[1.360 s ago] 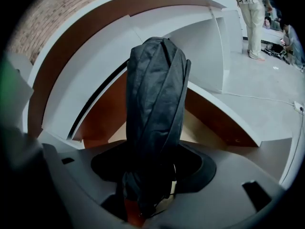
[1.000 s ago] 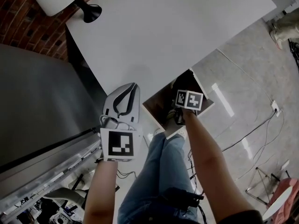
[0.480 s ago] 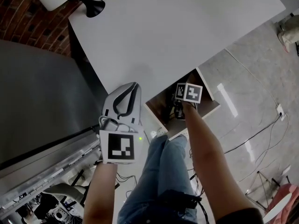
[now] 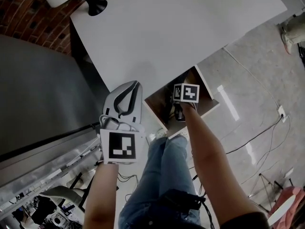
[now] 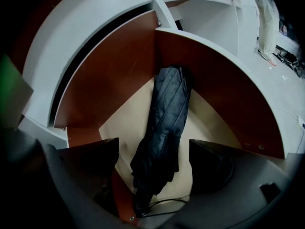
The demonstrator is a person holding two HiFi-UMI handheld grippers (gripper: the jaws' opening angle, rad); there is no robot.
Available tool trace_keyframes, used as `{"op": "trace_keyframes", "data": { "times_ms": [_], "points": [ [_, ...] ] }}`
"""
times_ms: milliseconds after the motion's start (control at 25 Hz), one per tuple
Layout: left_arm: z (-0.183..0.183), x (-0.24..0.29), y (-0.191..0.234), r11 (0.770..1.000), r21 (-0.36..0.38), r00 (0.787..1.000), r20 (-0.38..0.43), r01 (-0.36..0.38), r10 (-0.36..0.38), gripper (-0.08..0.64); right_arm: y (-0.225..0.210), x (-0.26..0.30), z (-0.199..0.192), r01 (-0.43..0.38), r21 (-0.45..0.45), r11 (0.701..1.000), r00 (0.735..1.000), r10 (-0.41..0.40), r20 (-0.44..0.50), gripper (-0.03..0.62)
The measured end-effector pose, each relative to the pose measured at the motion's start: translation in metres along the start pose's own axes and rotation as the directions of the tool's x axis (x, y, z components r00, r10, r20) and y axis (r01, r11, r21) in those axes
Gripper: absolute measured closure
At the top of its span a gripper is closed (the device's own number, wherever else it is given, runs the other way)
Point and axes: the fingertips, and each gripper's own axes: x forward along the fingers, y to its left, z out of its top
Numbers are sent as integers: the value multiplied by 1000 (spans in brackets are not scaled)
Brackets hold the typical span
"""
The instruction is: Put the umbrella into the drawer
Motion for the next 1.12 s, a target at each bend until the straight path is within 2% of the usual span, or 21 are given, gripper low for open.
{"op": "trace_keyframes", "data": {
  "times_ms": [160,320,520,840,1120],
  "points": [
    [7,-7,-3,1000,-16,1000,8,1,-1,557,8,-24,2,4,-37,999,1000,-4,7,153],
    [9,-14,-7,999,-35,1000,-1,11,-11,557,16,-51,7,43,-106,993,999,-39,33,155],
    [24,-24,-5,999,-48,1000,8,8,-8,557,28,-85,1,34,-104,994,999,-33,5,155],
    [44,-40,-2,996,-87,1000,22,-10,12,557,47,-146,-2,52,-222,974,999,-49,18,156],
    [60,-62,7,994,-106,999,39,-32,36,557,73,-208,12,24,-270,962,998,-6,66,173]
  ]
}}
